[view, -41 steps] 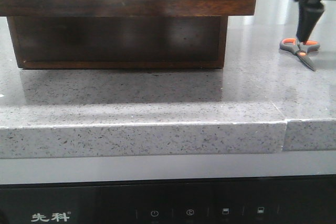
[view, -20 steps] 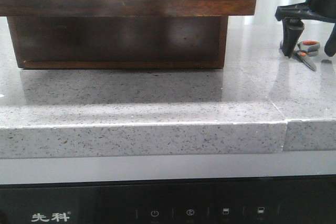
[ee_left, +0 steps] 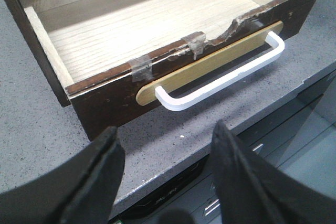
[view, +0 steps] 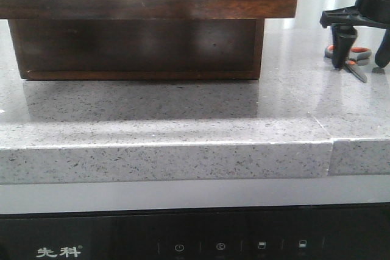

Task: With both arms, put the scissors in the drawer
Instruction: 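Close the right gripper on the scissors and lift them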

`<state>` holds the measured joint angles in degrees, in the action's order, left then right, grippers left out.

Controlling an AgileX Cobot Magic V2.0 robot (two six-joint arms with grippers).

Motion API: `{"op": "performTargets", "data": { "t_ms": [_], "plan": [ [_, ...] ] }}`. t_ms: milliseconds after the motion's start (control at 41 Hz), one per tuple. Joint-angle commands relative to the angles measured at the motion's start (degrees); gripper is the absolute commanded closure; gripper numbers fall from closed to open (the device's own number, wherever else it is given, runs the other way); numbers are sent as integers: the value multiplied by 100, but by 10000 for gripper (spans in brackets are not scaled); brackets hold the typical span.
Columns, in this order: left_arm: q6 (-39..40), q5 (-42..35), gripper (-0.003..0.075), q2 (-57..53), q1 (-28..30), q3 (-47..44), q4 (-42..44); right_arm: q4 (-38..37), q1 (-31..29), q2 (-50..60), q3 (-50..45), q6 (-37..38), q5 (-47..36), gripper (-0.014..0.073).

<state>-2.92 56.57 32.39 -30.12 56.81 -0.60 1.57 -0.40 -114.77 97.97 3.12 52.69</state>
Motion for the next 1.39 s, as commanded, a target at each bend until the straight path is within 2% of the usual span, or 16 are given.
{"op": "performTargets", "data": {
  "t_ms": [0, 146, 244, 707, 1073, 1366],
  "plan": [
    [54, -439, 356, 31, -47, 177, -14, -65, -28, 265, 162, -61, 32, 283],
    [54, -439, 356, 31, -47, 177, -14, -65, -28, 265, 162, -61, 38, 466],
    [54, -439, 356, 31, -47, 177, -14, -65, -28, 265, 162, -61, 48, 517],
    [54, -439, 356, 31, -47, 177, -14, -65, -28, 805, 162, -111, 440, 523],
    [54, -439, 356, 31, -47, 177, -14, -60, -4, 2413, 162, -312, 230, 523],
    [54, -439, 356, 31, -47, 177, -14, 310, 282, 3713, 162, -1180, 91, 523]
  ]
}}
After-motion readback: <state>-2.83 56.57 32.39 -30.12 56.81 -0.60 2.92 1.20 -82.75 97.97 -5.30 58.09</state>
